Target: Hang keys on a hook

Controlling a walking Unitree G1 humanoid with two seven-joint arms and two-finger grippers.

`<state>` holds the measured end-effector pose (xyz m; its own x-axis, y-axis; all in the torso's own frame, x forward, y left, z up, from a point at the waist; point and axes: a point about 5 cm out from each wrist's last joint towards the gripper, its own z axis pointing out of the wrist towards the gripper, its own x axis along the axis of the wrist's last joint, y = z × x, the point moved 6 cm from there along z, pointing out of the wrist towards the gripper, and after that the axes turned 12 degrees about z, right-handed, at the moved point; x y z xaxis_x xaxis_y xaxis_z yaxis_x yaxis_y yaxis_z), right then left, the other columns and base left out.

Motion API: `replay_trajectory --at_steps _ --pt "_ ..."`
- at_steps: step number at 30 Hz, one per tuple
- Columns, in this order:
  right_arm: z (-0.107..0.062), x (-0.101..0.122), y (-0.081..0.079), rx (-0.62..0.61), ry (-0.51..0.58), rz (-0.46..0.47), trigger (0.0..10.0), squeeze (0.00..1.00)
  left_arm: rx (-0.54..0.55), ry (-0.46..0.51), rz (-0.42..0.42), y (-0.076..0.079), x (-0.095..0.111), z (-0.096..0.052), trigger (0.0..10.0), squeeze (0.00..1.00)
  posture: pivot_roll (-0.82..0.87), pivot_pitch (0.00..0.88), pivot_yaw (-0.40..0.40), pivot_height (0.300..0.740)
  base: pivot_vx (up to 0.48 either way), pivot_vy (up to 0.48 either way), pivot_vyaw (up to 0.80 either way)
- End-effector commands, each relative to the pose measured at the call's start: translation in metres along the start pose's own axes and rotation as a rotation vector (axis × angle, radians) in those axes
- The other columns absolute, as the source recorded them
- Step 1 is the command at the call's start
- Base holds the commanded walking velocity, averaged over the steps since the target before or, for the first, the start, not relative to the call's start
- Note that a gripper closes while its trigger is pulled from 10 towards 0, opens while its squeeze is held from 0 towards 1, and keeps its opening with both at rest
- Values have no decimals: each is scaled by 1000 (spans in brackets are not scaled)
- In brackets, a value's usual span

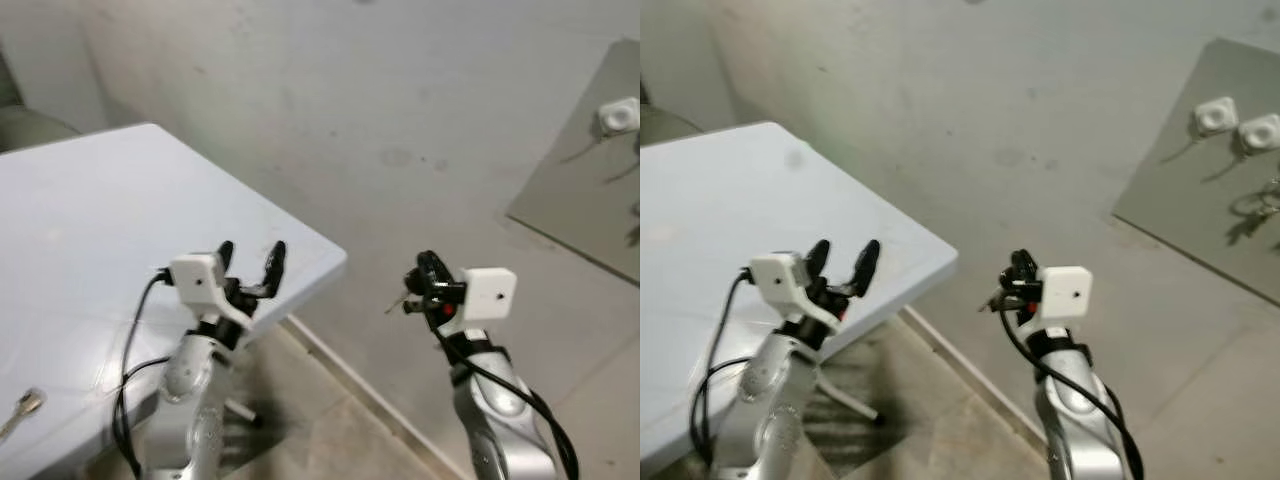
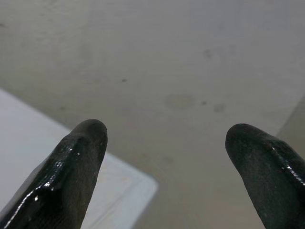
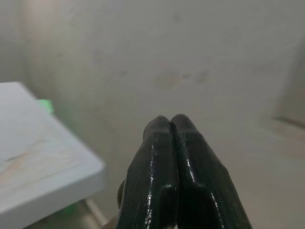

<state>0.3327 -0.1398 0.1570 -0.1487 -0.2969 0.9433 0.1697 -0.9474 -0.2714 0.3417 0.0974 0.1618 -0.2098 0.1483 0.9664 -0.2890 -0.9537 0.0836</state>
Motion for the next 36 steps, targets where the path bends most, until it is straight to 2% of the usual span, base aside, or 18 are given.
replay_trajectory --at_steps 1,14,27,36 --pt "0 3 -3 11 9 4 10000 0 9 5 3 -2 3 1 10000 0 20 0 -85 740 0 0 -738" --pt "1 4 -4 13 9 3 10000 0 26 -11 -10 -3 0 1 10000 0 21 0 -88 740 0 0 -734" --pt "2 3 -4 9 9 0 10000 0 58 -42 28 -7 -4 2 10000 0 23 0 -88 740 0 0 -713" --pt "0 9 1 11 37 -14 10000 0 75 -80 36 -10 -9 1 10000 0 21 0 -80 740 0 0 0"
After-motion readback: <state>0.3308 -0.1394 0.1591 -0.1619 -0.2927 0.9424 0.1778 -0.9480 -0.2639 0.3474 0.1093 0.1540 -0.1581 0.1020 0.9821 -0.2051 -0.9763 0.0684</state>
